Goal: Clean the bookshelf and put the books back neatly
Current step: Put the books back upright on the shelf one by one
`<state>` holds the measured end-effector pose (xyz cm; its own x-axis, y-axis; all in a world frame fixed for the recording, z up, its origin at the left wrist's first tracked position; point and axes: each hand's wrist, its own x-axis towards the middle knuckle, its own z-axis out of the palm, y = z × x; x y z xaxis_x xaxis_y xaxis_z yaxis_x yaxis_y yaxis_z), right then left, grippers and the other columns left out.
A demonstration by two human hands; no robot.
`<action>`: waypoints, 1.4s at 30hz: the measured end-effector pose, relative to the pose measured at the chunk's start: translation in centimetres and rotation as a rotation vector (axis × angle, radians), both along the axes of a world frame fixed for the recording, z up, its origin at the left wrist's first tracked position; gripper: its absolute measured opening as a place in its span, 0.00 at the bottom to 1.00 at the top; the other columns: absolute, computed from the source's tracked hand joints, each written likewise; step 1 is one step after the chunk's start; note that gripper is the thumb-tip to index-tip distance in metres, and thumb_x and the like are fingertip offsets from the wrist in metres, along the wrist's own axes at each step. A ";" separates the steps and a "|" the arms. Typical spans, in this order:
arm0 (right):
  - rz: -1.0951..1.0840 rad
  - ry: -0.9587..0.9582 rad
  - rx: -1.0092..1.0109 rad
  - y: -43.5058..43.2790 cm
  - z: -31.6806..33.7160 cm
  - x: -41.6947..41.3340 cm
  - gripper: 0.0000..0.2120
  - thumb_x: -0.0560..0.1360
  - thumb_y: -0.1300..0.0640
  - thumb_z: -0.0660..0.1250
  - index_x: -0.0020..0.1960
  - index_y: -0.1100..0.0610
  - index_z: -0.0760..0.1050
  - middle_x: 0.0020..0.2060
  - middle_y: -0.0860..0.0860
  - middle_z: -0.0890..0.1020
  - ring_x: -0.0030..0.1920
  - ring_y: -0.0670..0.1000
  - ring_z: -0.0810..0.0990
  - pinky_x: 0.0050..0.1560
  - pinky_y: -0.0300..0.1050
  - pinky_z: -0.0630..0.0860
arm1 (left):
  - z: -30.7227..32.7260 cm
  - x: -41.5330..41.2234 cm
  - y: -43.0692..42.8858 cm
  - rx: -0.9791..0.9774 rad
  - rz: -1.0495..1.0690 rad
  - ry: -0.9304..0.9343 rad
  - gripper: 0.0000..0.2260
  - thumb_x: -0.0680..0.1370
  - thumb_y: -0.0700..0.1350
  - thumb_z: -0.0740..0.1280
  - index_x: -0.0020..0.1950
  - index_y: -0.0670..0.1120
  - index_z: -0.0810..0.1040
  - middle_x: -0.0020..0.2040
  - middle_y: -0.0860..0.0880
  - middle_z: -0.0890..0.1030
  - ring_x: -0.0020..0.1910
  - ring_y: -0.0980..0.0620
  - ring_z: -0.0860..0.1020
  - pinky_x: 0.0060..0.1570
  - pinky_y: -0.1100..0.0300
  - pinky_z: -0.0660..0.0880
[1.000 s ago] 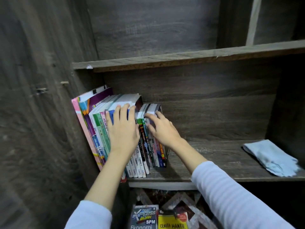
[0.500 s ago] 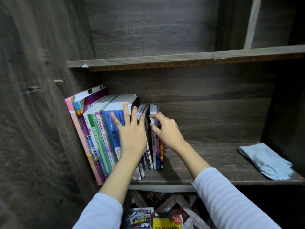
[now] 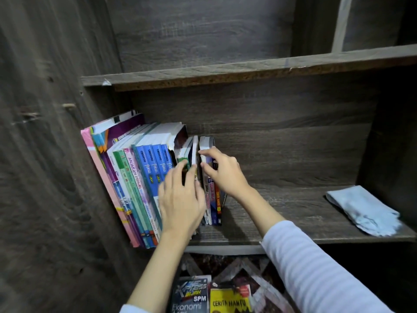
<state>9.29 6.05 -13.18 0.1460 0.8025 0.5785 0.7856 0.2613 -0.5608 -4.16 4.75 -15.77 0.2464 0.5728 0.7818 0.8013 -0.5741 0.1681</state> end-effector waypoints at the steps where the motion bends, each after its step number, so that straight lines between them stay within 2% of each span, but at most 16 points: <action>1: 0.007 0.000 0.003 0.0 0.1 0.0 0.15 0.78 0.56 0.63 0.64 0.51 0.73 0.56 0.51 0.77 0.56 0.56 0.78 0.57 0.53 0.72 | 0.1 0.2 -0.4 -0.089 -0.047 -0.066 0.15 0.79 0.46 0.60 0.63 0.43 0.74 0.62 0.44 0.76 0.59 0.43 0.76 0.50 0.49 0.73; 3: 0.014 0.003 0.004 0.0 0.1 -0.2 0.15 0.77 0.56 0.63 0.64 0.51 0.73 0.56 0.51 0.77 0.56 0.56 0.78 0.57 0.53 0.72 | 0.3 0.5 -0.8 -0.242 -0.093 -0.102 0.13 0.81 0.46 0.58 0.63 0.42 0.69 0.48 0.42 0.79 0.45 0.40 0.80 0.36 0.53 0.72; 5: 0.015 0.009 0.000 0.0 0.1 -0.2 0.15 0.77 0.56 0.63 0.64 0.51 0.73 0.57 0.50 0.77 0.56 0.56 0.77 0.57 0.52 0.72 | 0.5 0.7 -0.5 -0.275 -0.102 -0.146 0.10 0.81 0.44 0.57 0.61 0.42 0.66 0.34 0.45 0.75 0.33 0.40 0.78 0.27 0.57 0.67; 7: 0.014 0.020 -0.003 -0.1 0.1 -0.1 0.15 0.77 0.55 0.63 0.64 0.50 0.74 0.57 0.49 0.77 0.55 0.55 0.77 0.57 0.51 0.72 | 0.7 0.7 -0.3 -0.281 -0.113 -0.220 0.09 0.81 0.42 0.57 0.60 0.43 0.66 0.30 0.48 0.73 0.27 0.46 0.74 0.23 0.59 0.62; 9: 0.020 0.022 -0.006 -0.1 0.1 0.1 0.15 0.78 0.55 0.63 0.64 0.50 0.74 0.57 0.49 0.77 0.55 0.55 0.77 0.57 0.50 0.71 | 1.0 0.4 -0.4 -0.274 -0.116 -0.260 0.09 0.80 0.42 0.59 0.60 0.44 0.67 0.32 0.50 0.74 0.26 0.50 0.72 0.22 0.62 0.62; 10: 0.021 0.020 -0.007 -0.1 0.2 0.2 0.15 0.78 0.55 0.63 0.64 0.50 0.74 0.58 0.49 0.77 0.56 0.55 0.77 0.57 0.50 0.70 | 1.1 0.1 -0.5 -0.261 -0.111 -0.270 0.10 0.80 0.43 0.60 0.60 0.45 0.68 0.34 0.50 0.75 0.26 0.49 0.73 0.23 0.61 0.66; 12: 0.024 0.023 -0.007 0.0 0.1 0.2 0.16 0.78 0.55 0.63 0.65 0.50 0.73 0.59 0.48 0.77 0.57 0.55 0.77 0.58 0.50 0.70 | 1.3 -0.4 -0.6 -0.247 -0.093 -0.305 0.11 0.78 0.45 0.62 0.59 0.48 0.69 0.36 0.49 0.78 0.26 0.47 0.75 0.26 0.53 0.74; 15: 0.028 0.027 -0.006 0.0 0.0 0.0 0.16 0.78 0.55 0.63 0.65 0.50 0.73 0.61 0.48 0.76 0.59 0.55 0.76 0.60 0.51 0.70 | 0.5 -0.8 -0.9 -0.303 -0.087 -0.402 0.13 0.77 0.47 0.63 0.61 0.52 0.68 0.35 0.47 0.80 0.27 0.47 0.77 0.29 0.49 0.77; 19: 0.009 0.058 -0.046 0.2 -0.6 -0.4 0.21 0.77 0.57 0.64 0.69 0.49 0.69 0.70 0.52 0.69 0.68 0.55 0.69 0.66 0.51 0.67 | -1.2 0.0 -1.8 -0.501 -0.069 -0.288 0.25 0.80 0.47 0.59 0.75 0.51 0.53 0.32 0.47 0.74 0.27 0.48 0.73 0.26 0.54 0.71; 22: 0.034 0.214 -0.097 -0.3 -2.4 -0.7 0.35 0.74 0.59 0.66 0.76 0.49 0.53 0.74 0.52 0.63 0.72 0.55 0.65 0.71 0.54 0.61 | -1.6 0.7 -2.4 -0.572 -0.033 -0.239 0.26 0.82 0.46 0.53 0.77 0.48 0.45 0.31 0.50 0.68 0.27 0.53 0.68 0.25 0.61 0.63; 24: -0.001 0.378 -0.219 -0.9 -4.2 -0.4 0.42 0.73 0.57 0.69 0.76 0.51 0.45 0.70 0.53 0.67 0.68 0.55 0.68 0.69 0.50 0.61 | -1.4 0.8 -2.9 -0.582 -0.042 -0.229 0.26 0.82 0.46 0.53 0.77 0.48 0.44 0.32 0.50 0.68 0.27 0.54 0.68 0.24 0.63 0.61; 27: 0.014 0.484 -0.435 -1.4 -7.9 -0.3 0.45 0.69 0.61 0.72 0.76 0.54 0.46 0.64 0.54 0.72 0.66 0.55 0.71 0.68 0.51 0.65 | -1.2 -0.1 -3.5 -0.605 -0.045 -0.243 0.26 0.82 0.47 0.53 0.77 0.48 0.45 0.33 0.50 0.69 0.30 0.52 0.70 0.27 0.59 0.65; 29: -0.017 0.438 -0.515 -1.4 -9.6 -0.8 0.42 0.69 0.63 0.72 0.75 0.54 0.51 0.65 0.57 0.73 0.66 0.59 0.72 0.66 0.48 0.66 | -1.3 -0.9 -4.3 -0.598 -0.030 -0.218 0.26 0.82 0.47 0.53 0.77 0.47 0.46 0.33 0.52 0.66 0.31 0.52 0.69 0.29 0.60 0.64; 32: -0.105 0.381 -0.480 -1.3 -10.6 -1.8 0.35 0.73 0.60 0.68 0.75 0.52 0.55 0.65 0.57 0.74 0.65 0.61 0.72 0.62 0.46 0.67 | -1.1 -1.9 -5.4 -0.604 -0.021 -0.230 0.26 0.82 0.47 0.54 0.77 0.48 0.45 0.33 0.51 0.64 0.31 0.51 0.67 0.35 0.56 0.67; 37: -0.199 0.281 -0.433 -1.3 -10.9 -2.8 0.30 0.78 0.61 0.60 0.77 0.51 0.53 0.62 0.61 0.76 0.61 0.63 0.74 0.61 0.50 0.70 | -1.5 -3.2 -6.5 -0.619 -0.008 -0.233 0.26 0.82 0.49 0.54 0.77 0.47 0.47 0.35 0.47 0.70 0.36 0.44 0.74 0.37 0.51 0.71; 42: -0.317 0.104 -0.490 -0.6 -11.2 -3.3 0.30 0.80 0.55 0.57 0.78 0.51 0.47 0.57 0.63 0.77 0.59 0.64 0.74 0.59 0.53 0.71 | -1.4 -4.8 -6.7 -0.607 -0.032 -0.303 0.22 0.81 0.48 0.56 0.74 0.46 0.58 0.43 0.45 0.75 0.35 0.51 0.72 0.39 0.50 0.74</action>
